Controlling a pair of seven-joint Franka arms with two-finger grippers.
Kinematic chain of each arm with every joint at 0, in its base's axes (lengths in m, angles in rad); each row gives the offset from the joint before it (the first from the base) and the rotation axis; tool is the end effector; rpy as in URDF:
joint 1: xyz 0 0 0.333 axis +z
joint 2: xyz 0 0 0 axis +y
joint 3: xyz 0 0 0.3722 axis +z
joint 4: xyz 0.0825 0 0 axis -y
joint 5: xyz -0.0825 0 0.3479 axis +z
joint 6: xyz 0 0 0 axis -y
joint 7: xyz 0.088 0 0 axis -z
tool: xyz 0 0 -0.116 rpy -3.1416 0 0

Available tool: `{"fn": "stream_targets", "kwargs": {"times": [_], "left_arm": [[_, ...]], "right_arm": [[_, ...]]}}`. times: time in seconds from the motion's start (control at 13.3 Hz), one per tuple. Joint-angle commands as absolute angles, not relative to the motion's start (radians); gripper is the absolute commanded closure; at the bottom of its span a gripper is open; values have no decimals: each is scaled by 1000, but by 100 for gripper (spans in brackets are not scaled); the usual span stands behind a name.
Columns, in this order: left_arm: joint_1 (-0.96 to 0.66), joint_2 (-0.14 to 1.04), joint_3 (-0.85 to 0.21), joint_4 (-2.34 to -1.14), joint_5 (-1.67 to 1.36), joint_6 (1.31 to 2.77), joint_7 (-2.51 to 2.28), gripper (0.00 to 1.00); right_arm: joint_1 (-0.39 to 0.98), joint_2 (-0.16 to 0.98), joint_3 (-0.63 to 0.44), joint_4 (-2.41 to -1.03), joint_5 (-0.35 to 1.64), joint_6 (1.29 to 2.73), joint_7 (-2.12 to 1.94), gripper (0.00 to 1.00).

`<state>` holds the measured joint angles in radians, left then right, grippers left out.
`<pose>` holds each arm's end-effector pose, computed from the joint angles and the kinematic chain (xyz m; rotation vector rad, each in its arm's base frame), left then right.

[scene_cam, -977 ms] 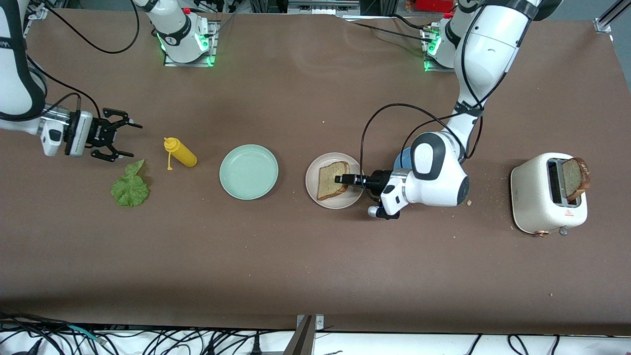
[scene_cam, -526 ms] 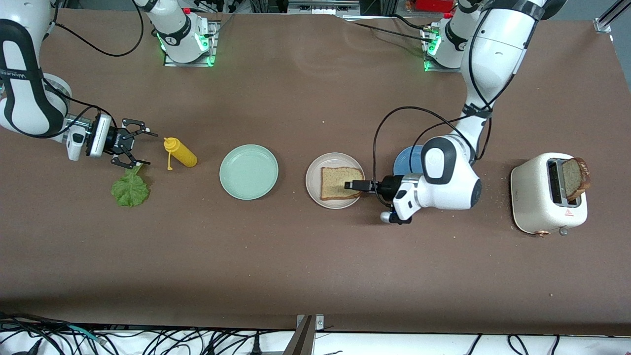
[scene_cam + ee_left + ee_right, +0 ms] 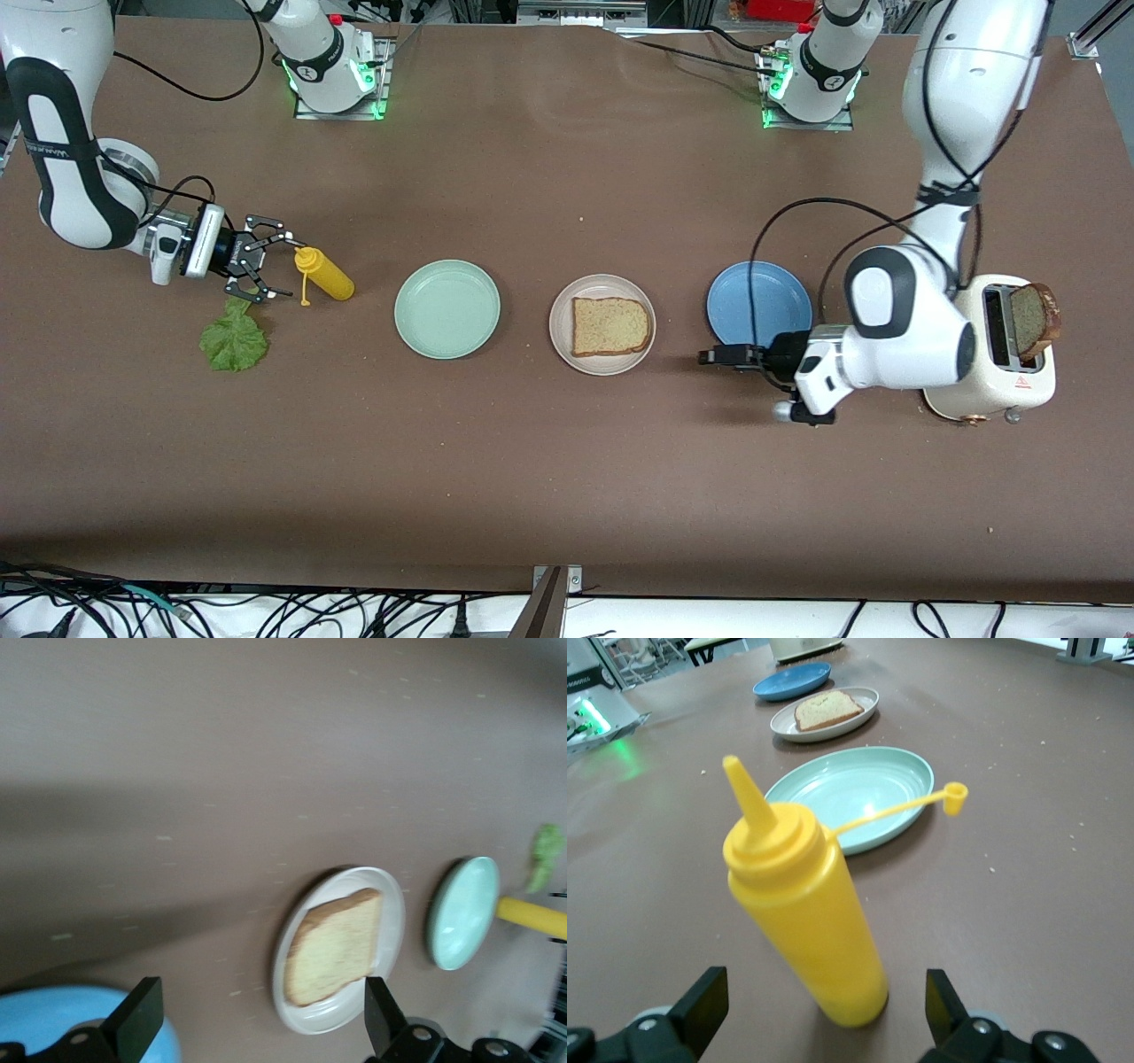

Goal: Make sandwich in beige plate with both arms
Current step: 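Open the left gripper over the toast while the right gripper reaches the mustard, then grasp the mustard bottle with the right gripper while the left gripper grips toast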

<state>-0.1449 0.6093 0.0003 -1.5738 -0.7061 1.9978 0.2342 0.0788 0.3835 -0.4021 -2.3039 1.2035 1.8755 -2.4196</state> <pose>0.6738 -0.1435 0.3419 2.5171 -0.0193 -0.1942 0.4688 -0.0726 0.2532 -1.8621 -1.2969 -0.7937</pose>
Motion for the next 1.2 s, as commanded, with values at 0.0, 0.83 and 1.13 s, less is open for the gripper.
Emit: {"fn": "stream_targets", "kwargs": {"times": [0.0,0.83,1.13], "left_arm": [[-118,557,11,-1568,-489,1982,158,0],[8,519,77,-1391,-120,1740,152,0],[17,485,86,-1390,-83,1717,156,0]], "right_arm": [[117,405,-403,-2324,1294,1882,-2485,1],[175,448,-405,-2289,1437,1898,-2595,93],[189,437,-408,-2177,1419,1922,-2548,100]]}}
